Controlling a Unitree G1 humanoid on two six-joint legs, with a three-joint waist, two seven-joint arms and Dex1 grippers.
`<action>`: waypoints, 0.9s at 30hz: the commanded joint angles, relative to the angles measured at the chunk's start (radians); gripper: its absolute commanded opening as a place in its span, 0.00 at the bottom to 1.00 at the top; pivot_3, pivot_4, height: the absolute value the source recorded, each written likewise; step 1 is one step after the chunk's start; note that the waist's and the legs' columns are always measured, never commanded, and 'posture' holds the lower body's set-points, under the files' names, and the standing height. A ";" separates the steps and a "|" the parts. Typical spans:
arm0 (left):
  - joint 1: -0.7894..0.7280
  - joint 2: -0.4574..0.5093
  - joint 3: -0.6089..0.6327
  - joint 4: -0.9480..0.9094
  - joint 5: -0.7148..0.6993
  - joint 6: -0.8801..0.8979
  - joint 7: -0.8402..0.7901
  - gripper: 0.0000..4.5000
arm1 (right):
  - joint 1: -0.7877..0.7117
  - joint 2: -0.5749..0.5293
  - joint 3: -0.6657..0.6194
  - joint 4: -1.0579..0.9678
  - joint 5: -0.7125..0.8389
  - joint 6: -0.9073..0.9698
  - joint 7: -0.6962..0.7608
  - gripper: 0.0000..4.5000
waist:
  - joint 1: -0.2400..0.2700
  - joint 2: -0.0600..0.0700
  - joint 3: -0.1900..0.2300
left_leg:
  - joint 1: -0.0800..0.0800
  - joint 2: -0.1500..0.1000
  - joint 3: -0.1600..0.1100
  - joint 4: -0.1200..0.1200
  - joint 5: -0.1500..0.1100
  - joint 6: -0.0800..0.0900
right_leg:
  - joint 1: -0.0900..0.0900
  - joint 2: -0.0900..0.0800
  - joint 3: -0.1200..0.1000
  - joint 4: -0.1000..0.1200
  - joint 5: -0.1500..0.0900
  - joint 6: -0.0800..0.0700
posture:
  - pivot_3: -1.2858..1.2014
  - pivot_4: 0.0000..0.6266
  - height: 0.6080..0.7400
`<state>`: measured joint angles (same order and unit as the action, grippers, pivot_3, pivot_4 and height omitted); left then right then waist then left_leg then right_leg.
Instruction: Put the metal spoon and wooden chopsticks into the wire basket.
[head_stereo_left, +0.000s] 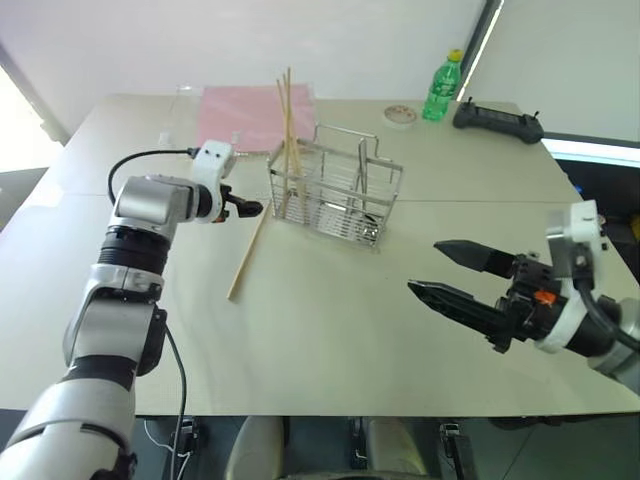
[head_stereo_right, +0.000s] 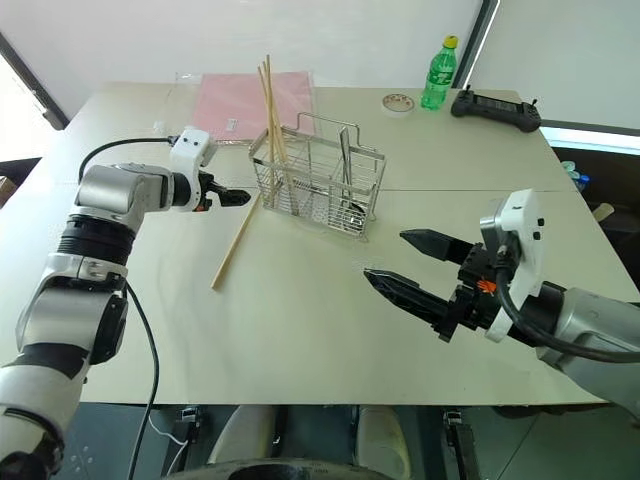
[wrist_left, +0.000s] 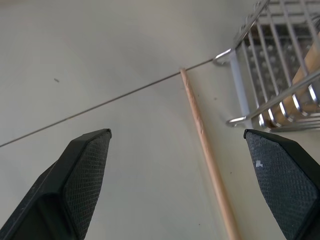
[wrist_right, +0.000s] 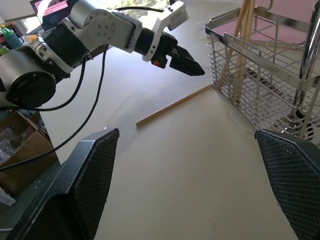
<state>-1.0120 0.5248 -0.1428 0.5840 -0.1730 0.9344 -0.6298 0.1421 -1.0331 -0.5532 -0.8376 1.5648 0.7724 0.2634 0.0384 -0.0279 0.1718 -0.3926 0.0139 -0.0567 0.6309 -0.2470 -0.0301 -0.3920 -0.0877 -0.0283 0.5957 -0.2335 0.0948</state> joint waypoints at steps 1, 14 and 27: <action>-0.005 -0.018 -0.016 -0.004 0.029 -0.024 -0.008 1.00 | 0.006 0.013 -0.027 -0.034 0.014 -0.036 -0.016 0.99 | 0.002 0.000 0.000 | 0.000 0.000 0.000 0.000 0.000 0.000 | 0.000 0.000 0.000 0.000 0.000 0.000 | 0.52 0.24 0.86; -0.136 -0.128 -0.039 0.337 0.136 -0.161 -0.009 1.00 | 0.065 -0.001 -0.069 -0.067 0.039 -0.052 -0.027 0.99 | 0.002 0.000 0.000 | 0.000 -0.001 0.000 0.000 0.000 0.000 | 0.000 -0.001 0.000 -0.001 0.000 0.000 | 0.52 0.24 0.86; -0.179 -0.147 -0.021 0.468 0.187 -0.180 -0.025 0.04 | 0.097 0.002 -0.079 -0.074 0.042 -0.067 -0.040 0.99 | 0.003 0.001 -0.001 | 0.000 -0.001 0.000 0.000 0.000 0.000 | 0.001 -0.001 0.000 -0.001 0.000 0.000 | 0.52 0.24 0.86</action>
<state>-1.1851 0.3872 -0.1681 1.0331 0.0053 0.7482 -0.6471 0.2391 -1.0312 -0.6001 -0.8971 1.5891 0.7317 0.2207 0.0411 -0.0271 0.1712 -0.3926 0.0128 -0.0563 0.6314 -0.2470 -0.0301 -0.3907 -0.0889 -0.0286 0.5950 -0.2335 0.0951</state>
